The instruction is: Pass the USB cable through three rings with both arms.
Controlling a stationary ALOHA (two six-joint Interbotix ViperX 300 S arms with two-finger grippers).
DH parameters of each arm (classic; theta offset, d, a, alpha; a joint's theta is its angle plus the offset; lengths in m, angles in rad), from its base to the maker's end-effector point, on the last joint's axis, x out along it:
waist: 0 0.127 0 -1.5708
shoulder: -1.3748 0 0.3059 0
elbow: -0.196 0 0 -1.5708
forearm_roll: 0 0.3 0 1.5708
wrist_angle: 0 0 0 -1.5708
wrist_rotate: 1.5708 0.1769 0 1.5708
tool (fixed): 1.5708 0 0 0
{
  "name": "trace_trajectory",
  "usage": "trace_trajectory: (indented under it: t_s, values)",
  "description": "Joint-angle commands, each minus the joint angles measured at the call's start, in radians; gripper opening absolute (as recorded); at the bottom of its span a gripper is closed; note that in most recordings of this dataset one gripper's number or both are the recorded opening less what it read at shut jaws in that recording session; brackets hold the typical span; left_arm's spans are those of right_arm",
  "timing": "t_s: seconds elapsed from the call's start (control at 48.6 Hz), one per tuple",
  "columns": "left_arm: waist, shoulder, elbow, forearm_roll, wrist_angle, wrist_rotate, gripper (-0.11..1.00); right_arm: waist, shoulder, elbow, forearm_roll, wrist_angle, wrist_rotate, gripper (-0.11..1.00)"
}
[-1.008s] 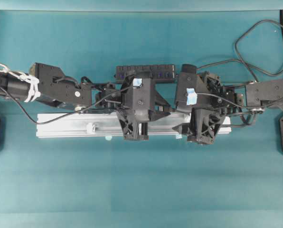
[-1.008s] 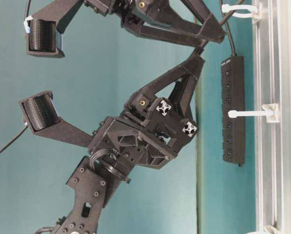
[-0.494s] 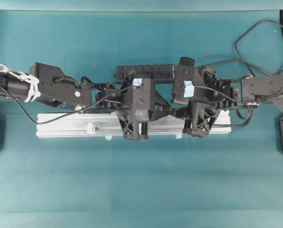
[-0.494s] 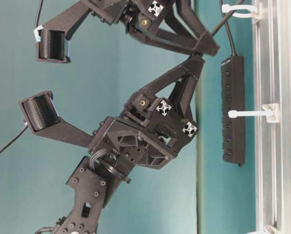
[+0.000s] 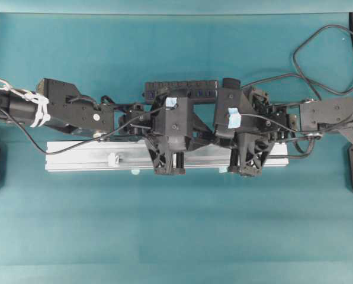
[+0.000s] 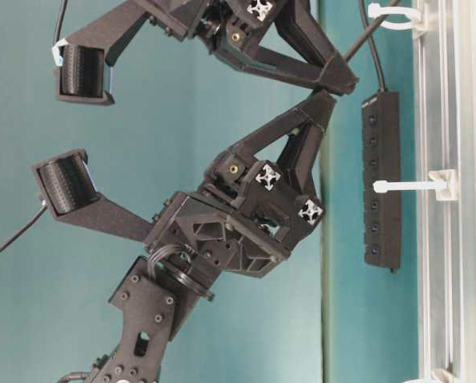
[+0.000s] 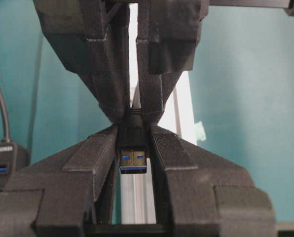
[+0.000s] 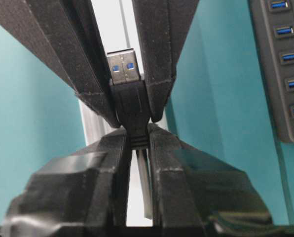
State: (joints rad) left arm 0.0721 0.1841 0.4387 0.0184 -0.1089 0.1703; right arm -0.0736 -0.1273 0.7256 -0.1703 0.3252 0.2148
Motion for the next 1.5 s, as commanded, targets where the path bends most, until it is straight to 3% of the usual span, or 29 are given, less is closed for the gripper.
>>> trace_trajectory:
  t_s: [0.0, 0.144, 0.309, 0.37, 0.555, 0.761, 0.885, 1.07, 1.481]
  values:
    - [-0.003, -0.031, -0.002, 0.002, -0.005, 0.002, 0.22, 0.003, -0.003, -0.015, -0.003, 0.014, -0.006, -0.07]
    - [-0.003, -0.049, 0.029, 0.002, -0.005, -0.002, 0.26, 0.003, 0.003, -0.026, -0.003, 0.057, -0.006, -0.07]
    - [-0.005, -0.123, 0.098, 0.002, -0.005, -0.006, 0.74, 0.008, 0.018, -0.051, -0.003, 0.086, -0.011, -0.07]
    - [-0.003, -0.163, 0.13, 0.002, -0.005, -0.006, 0.86, 0.011, 0.026, -0.067, -0.003, 0.098, -0.021, -0.07]
    - [-0.002, -0.298, 0.233, 0.002, -0.005, -0.009, 0.75, 0.029, 0.071, -0.14, -0.002, 0.186, -0.072, -0.07]
    - [0.003, -0.436, 0.347, 0.002, -0.003, -0.011, 0.75, 0.055, 0.135, -0.213, 0.005, 0.298, -0.094, -0.07]
    - [0.005, -0.491, 0.397, 0.002, 0.003, -0.012, 0.75, 0.063, 0.169, -0.252, 0.032, 0.357, -0.094, -0.07]
    - [0.006, -0.543, 0.425, 0.002, 0.025, -0.051, 0.75, 0.074, 0.175, -0.242, 0.064, 0.417, -0.094, -0.08]
    - [0.009, -0.541, 0.43, 0.002, 0.026, -0.069, 0.74, 0.084, 0.172, -0.199, 0.069, 0.416, -0.094, -0.08]
